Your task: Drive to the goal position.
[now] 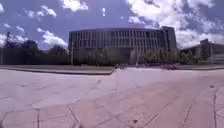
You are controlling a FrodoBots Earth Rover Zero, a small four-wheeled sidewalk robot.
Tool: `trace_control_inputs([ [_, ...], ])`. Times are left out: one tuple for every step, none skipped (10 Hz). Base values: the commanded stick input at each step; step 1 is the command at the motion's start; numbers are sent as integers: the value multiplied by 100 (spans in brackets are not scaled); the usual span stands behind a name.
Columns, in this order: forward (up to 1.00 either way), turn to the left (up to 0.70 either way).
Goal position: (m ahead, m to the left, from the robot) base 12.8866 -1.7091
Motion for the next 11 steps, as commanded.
trace_control_inputs([
  [70, -20],
  [70, -6],
  [70, 0],
  [70, 0],
  [70, 0],
  [70, 0],
  [70, 0],
  [70, 0],
  [70, 0],
  [70, 0],
  [70, 0],
])
